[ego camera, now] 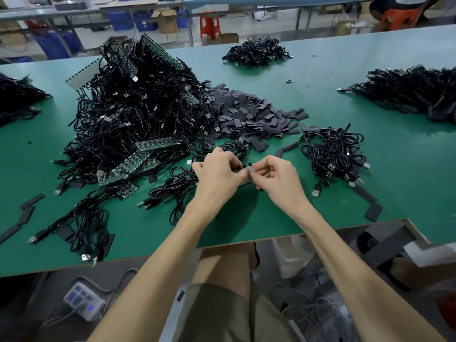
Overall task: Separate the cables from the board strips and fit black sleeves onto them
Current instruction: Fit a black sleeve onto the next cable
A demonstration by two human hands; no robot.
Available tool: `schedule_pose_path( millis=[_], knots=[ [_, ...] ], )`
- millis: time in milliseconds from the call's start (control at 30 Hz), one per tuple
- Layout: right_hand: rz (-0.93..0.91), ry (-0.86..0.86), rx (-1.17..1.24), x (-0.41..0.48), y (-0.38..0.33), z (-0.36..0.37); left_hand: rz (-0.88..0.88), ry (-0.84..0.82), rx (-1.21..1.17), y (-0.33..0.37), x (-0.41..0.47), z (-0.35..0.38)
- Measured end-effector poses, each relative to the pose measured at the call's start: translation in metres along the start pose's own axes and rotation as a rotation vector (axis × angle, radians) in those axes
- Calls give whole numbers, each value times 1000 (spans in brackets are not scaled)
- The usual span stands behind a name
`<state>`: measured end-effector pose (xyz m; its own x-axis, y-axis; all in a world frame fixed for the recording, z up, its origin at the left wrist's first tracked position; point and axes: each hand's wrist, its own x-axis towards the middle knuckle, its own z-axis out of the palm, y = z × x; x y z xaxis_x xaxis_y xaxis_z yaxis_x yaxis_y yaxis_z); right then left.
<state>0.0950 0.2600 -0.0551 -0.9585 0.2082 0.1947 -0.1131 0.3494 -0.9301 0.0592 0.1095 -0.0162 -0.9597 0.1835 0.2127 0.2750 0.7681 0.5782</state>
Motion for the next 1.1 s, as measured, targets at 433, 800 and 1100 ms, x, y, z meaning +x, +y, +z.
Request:
schedule_pose_path(
  millis=[433,800,1100],
  knots=[
    [22,199,96,2,2,-1,74,245,284,-19,-11,13],
    [33,479,255,3,0,-4,67,237,318,-39,-17,2],
    [25,527,277,1,-4,-5,4,262,337,-42,-10,-2]
  ],
)
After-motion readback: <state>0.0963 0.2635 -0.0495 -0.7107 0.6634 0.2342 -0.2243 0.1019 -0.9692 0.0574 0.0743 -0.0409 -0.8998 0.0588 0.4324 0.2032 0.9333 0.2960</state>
